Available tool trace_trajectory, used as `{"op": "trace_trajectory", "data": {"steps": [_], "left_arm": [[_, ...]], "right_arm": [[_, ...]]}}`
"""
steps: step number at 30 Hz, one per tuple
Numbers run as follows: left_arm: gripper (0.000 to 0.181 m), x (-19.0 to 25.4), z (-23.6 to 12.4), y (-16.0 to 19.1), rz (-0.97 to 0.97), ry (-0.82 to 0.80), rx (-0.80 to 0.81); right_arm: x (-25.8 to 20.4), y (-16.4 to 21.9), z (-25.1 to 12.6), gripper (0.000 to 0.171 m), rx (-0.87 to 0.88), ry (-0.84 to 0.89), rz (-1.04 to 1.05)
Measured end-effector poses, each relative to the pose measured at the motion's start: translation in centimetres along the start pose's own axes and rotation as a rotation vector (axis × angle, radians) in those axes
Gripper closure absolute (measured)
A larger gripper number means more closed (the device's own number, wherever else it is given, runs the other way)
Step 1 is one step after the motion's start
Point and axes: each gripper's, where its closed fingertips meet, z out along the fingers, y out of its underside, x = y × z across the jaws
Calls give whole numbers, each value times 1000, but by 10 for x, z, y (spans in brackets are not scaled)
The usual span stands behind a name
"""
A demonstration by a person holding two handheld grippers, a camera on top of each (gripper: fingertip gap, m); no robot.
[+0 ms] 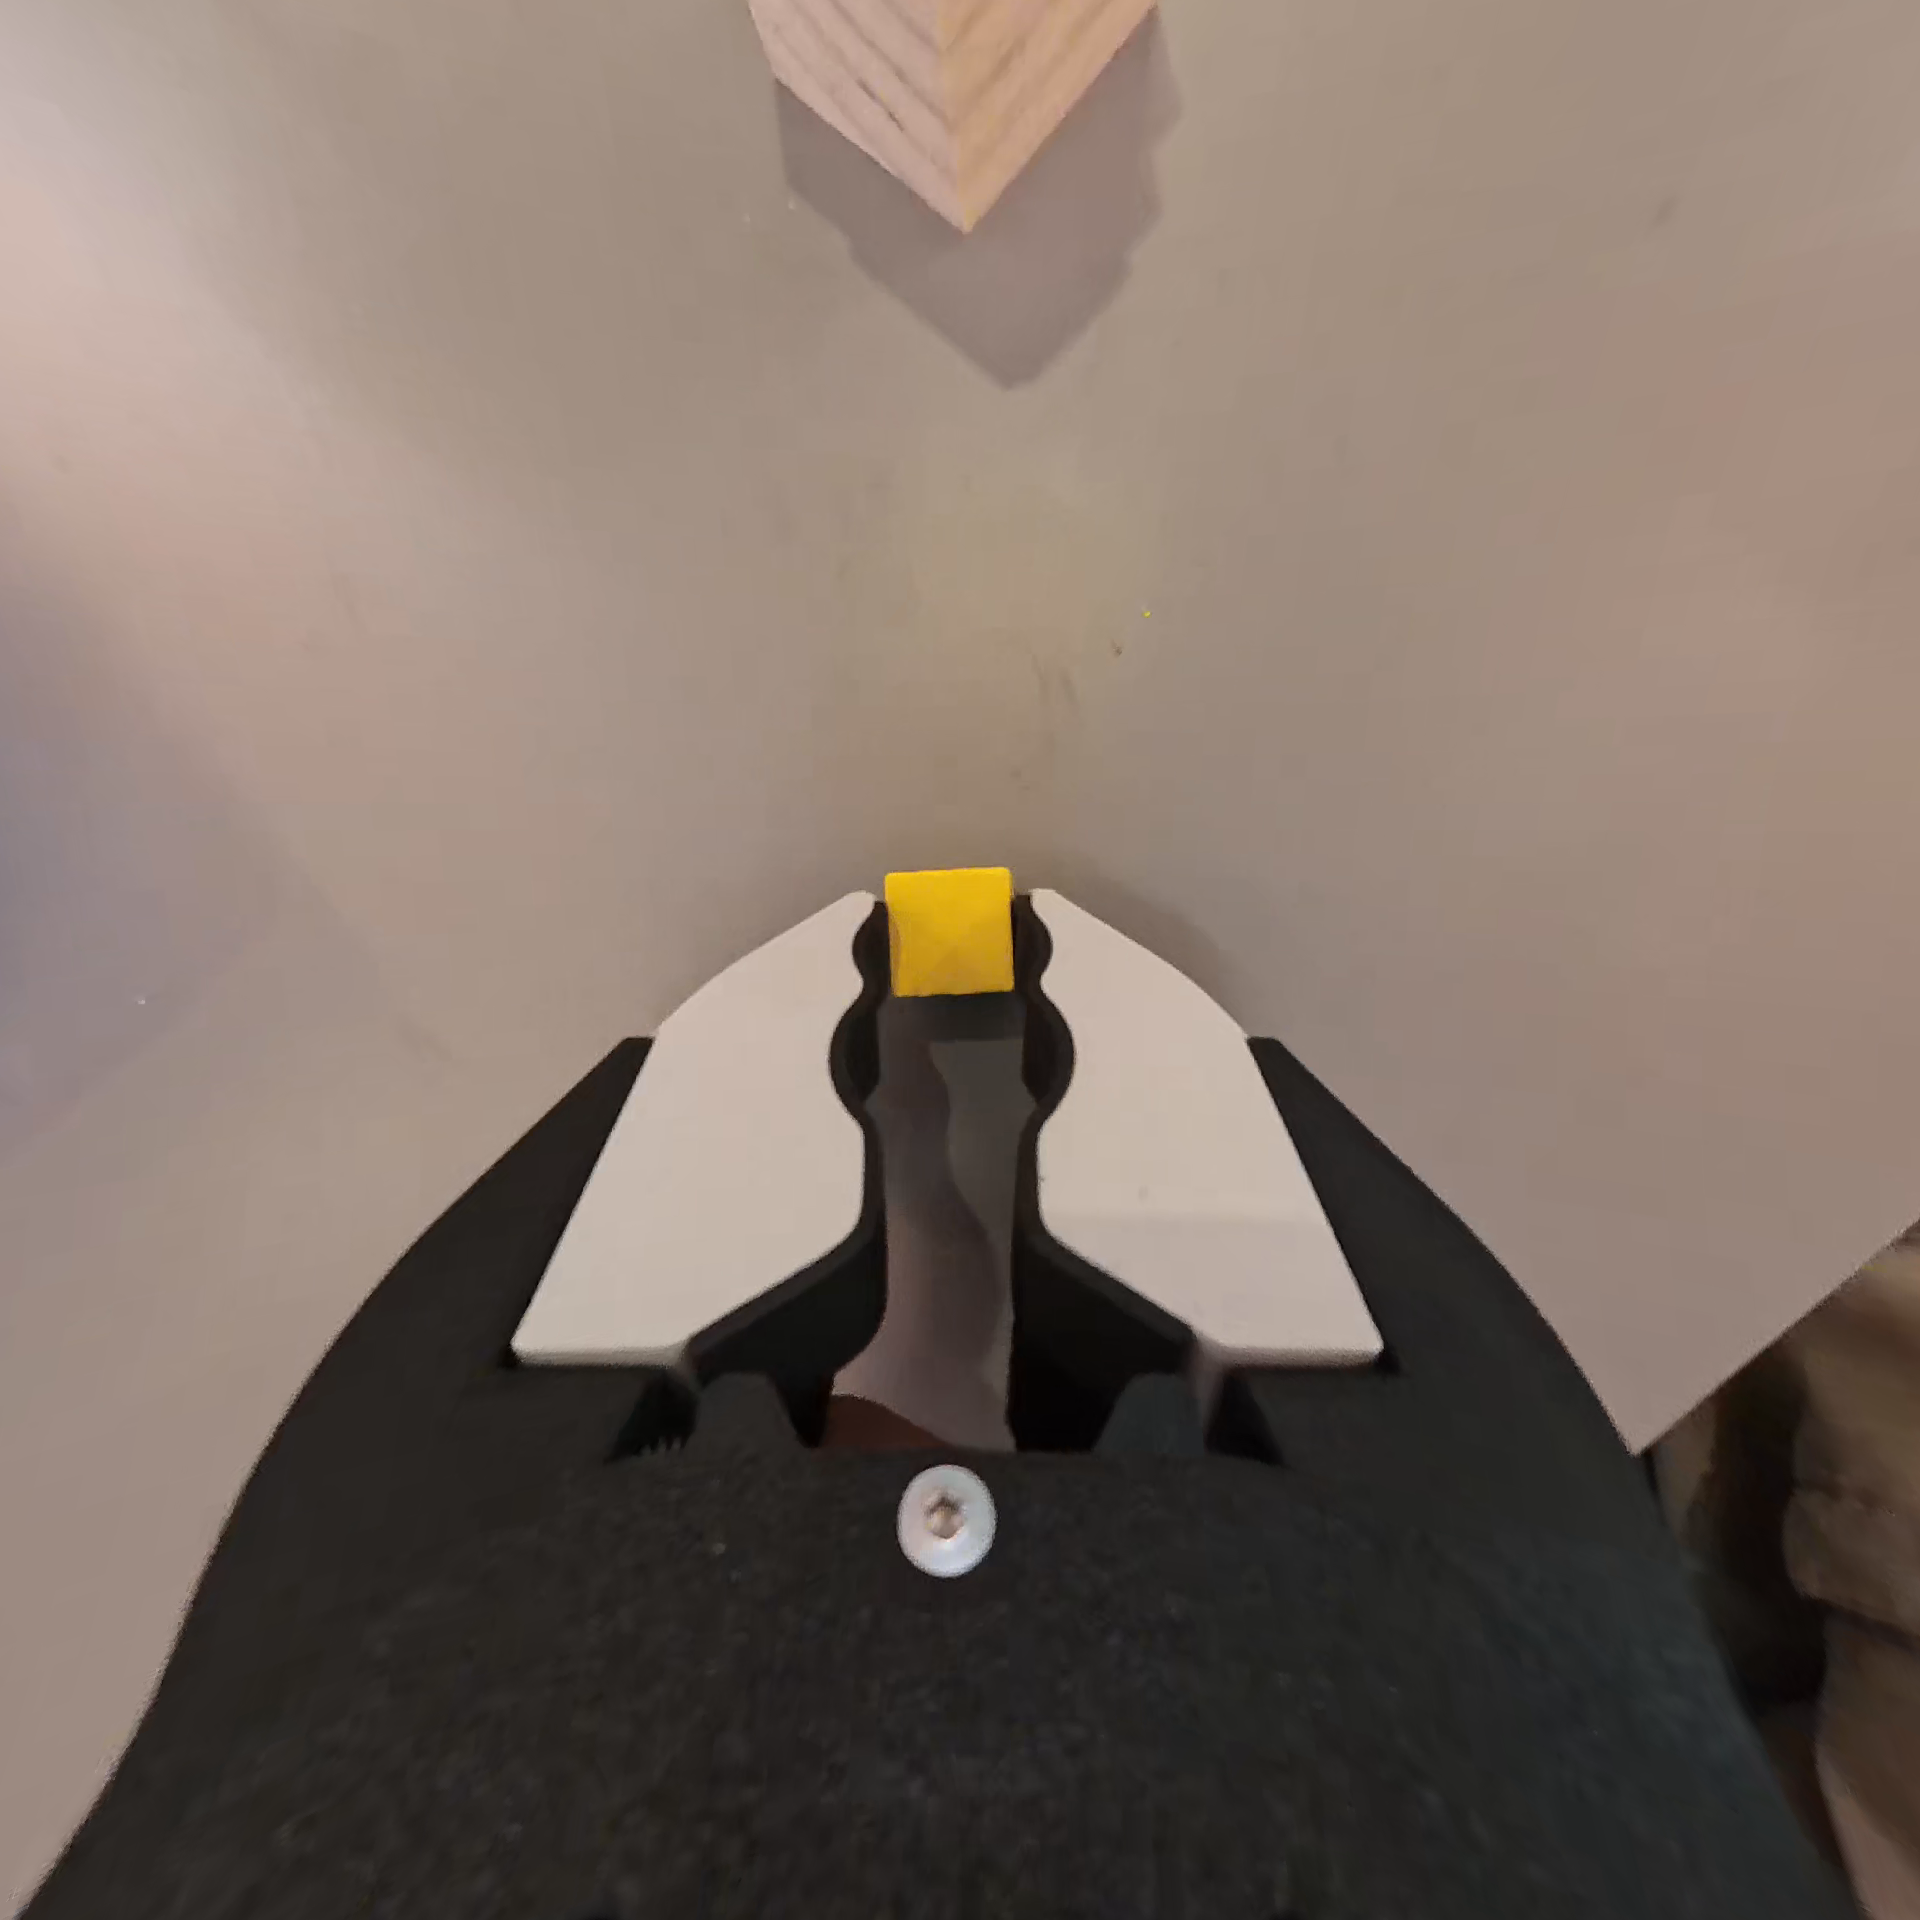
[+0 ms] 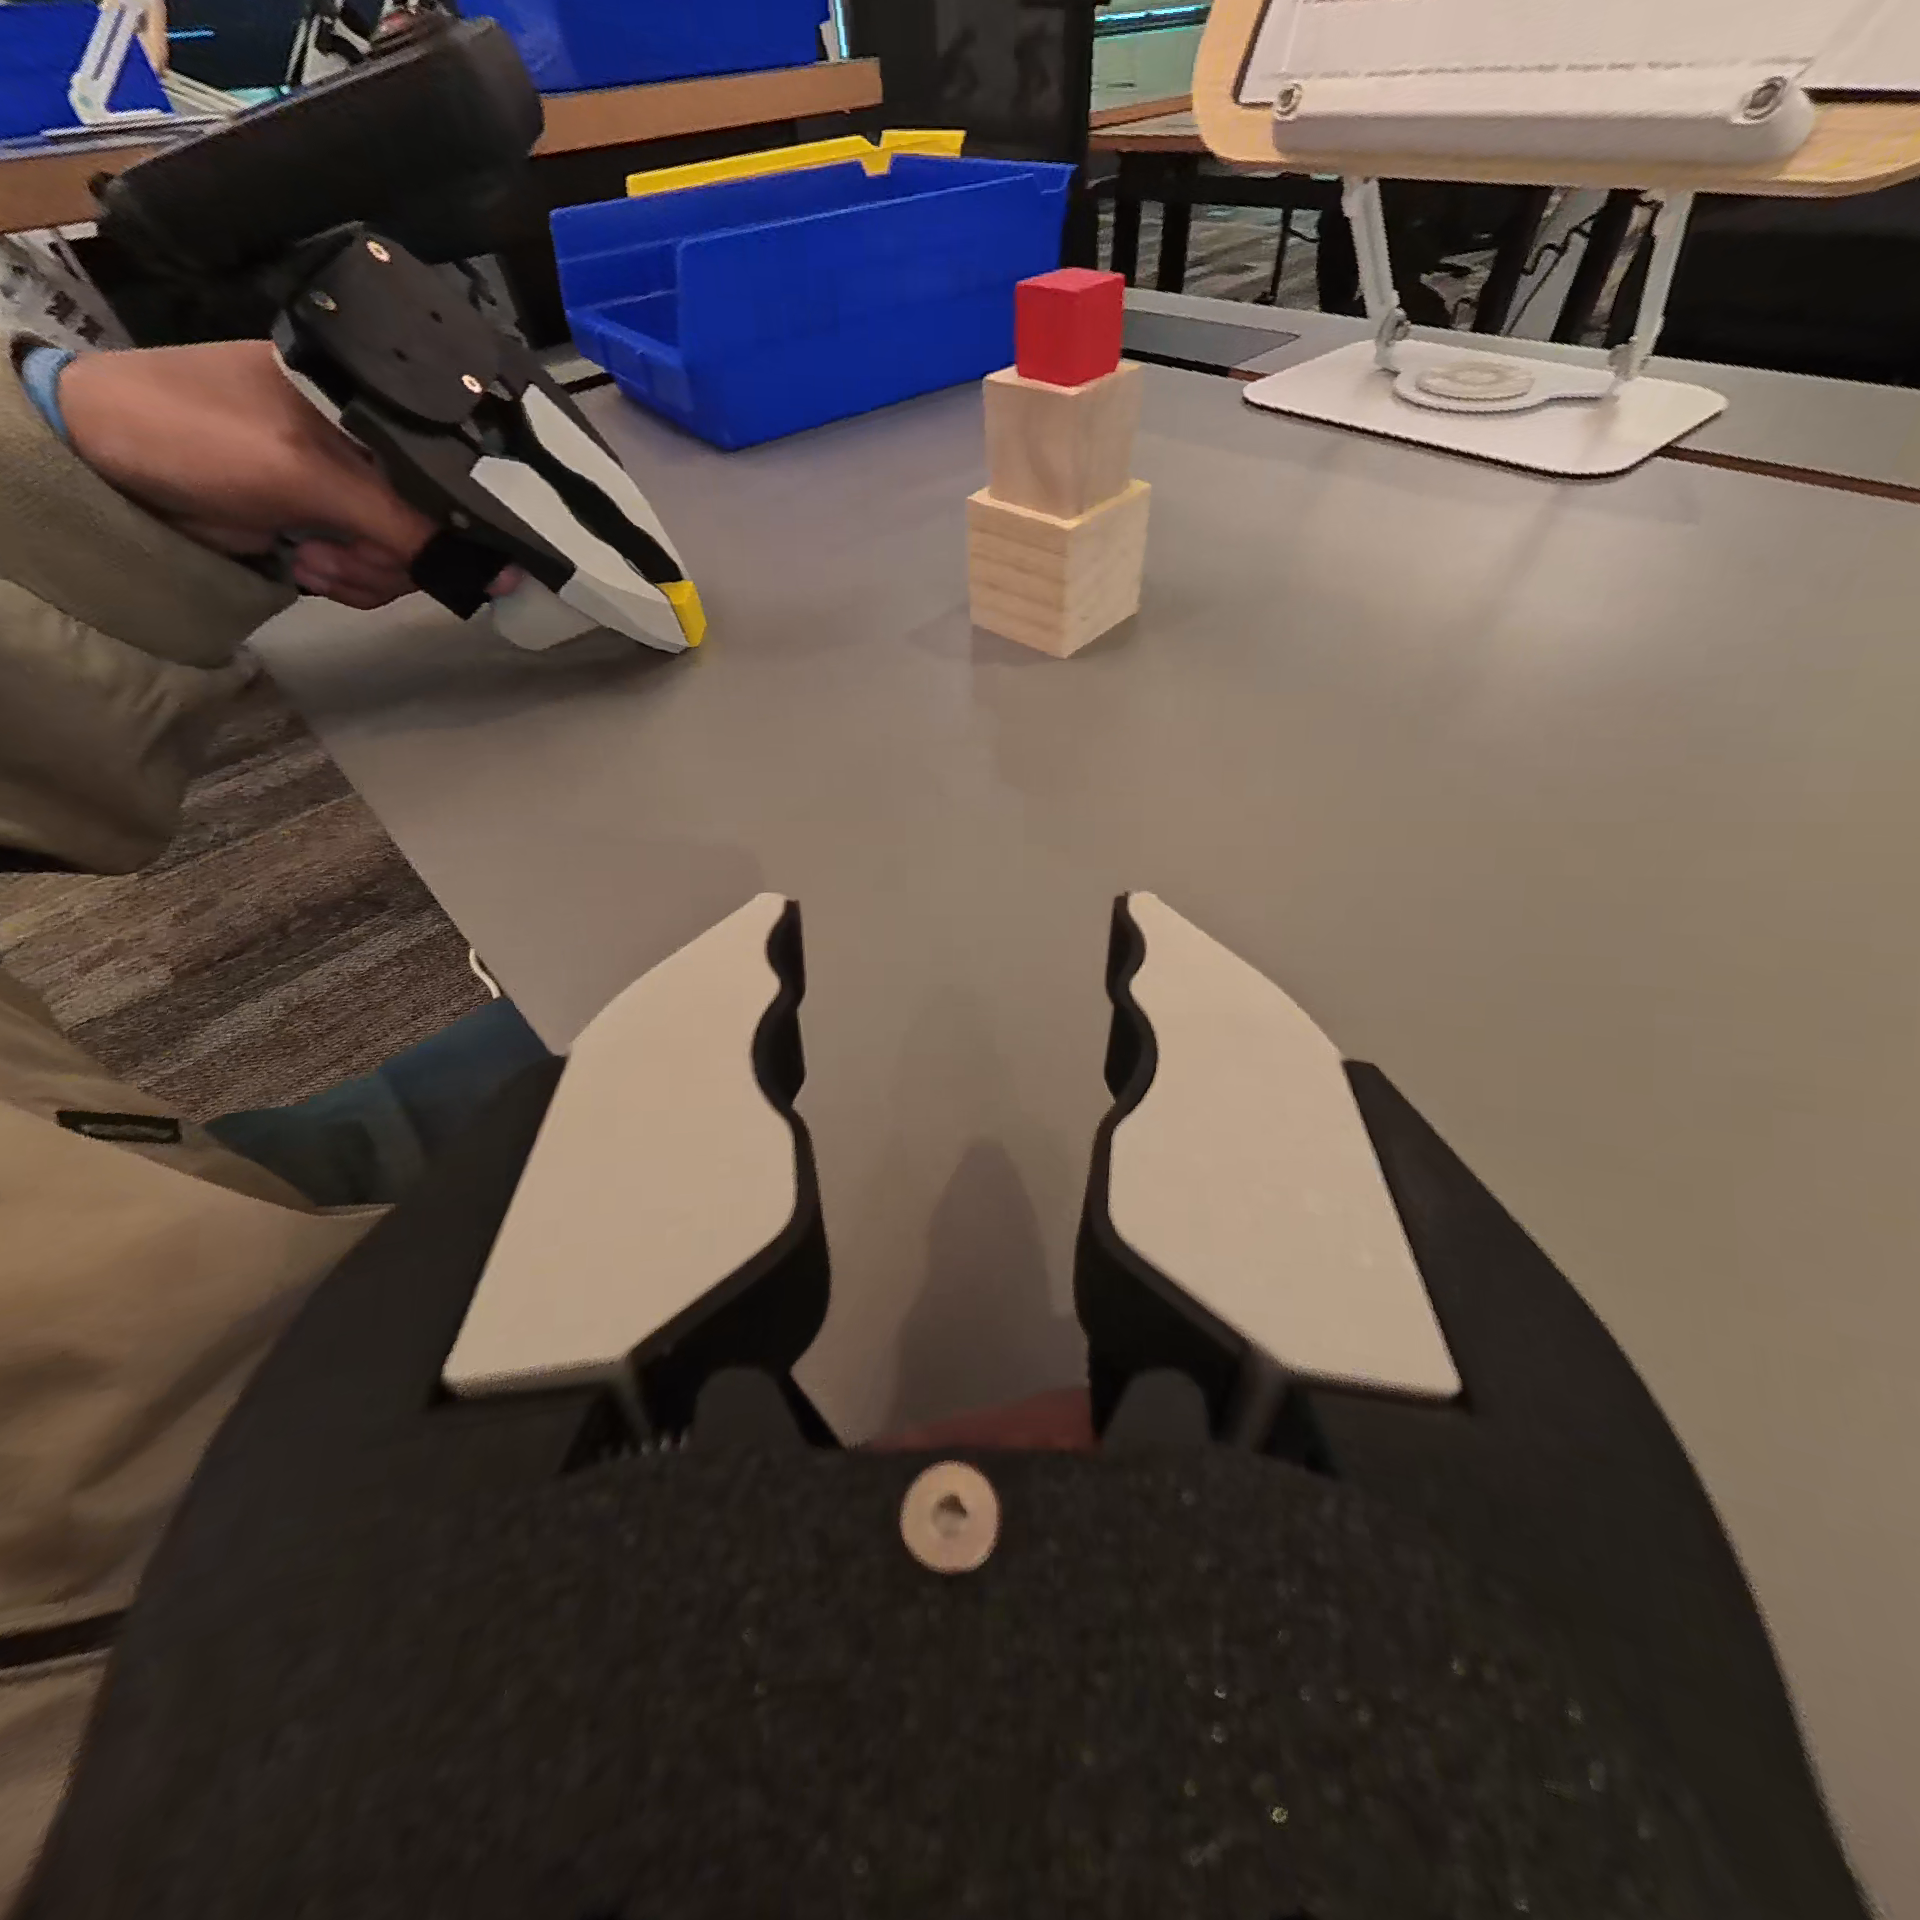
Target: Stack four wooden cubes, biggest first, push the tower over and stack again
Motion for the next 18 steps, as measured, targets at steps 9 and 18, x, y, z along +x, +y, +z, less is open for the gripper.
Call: {"op": "trace_trajectory", "data": {"steps": [9,18], "left_arm": [[159,-10,-45,-117,421,40,192],[159,-4,-28,-200,733,300,85]], "right_arm": [[-1,1,1,116,-14,4,-12],[-9,6,3,118,-44,-1,-41]]}}
